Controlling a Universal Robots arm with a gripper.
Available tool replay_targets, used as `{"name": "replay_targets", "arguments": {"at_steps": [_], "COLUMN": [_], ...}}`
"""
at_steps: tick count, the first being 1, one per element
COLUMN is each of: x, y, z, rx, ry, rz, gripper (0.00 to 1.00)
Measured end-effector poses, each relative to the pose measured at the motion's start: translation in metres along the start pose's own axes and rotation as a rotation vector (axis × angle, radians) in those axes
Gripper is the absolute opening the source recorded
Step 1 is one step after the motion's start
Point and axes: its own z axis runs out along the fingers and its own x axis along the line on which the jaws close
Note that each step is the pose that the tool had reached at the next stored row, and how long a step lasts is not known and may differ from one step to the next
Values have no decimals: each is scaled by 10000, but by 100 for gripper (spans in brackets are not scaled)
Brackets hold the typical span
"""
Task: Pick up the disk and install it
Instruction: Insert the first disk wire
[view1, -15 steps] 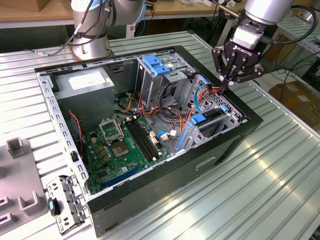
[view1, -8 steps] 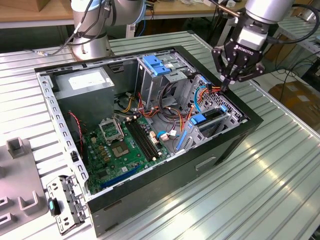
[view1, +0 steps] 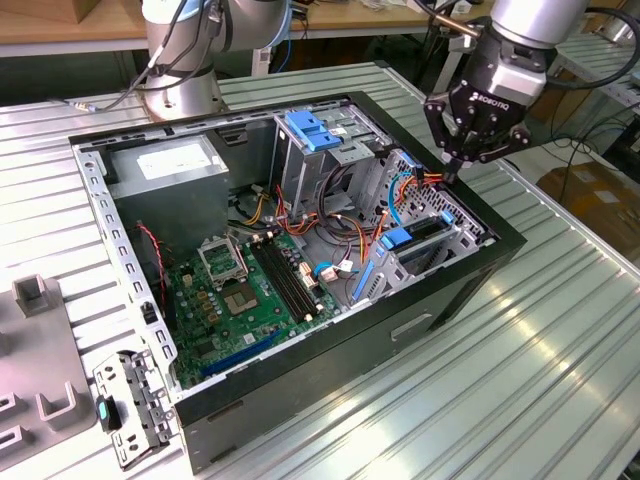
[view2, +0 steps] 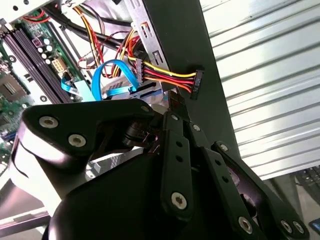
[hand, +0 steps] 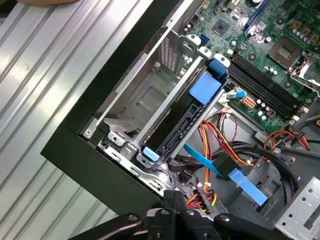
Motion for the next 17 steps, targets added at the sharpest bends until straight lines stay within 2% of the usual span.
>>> {"name": "replay_targets", "arguments": {"at_steps": [3, 5, 6, 7, 12, 16, 17], "x": [0, -1, -1, -1, 13, 21, 29], "y": [-4, -4, -4, -4, -24, -34, -45], "z": [-2, -12, -15, -16, -17, -17, -16], "rx": [-34, -117, -179, -209, -220, -189, -174], "ry": [51, 158, 239, 278, 301, 319, 327], "rz": [-127, -160, -173, -195, -433, -1162, -1478], "gripper": [11, 11, 11, 11, 11, 11, 11]}}
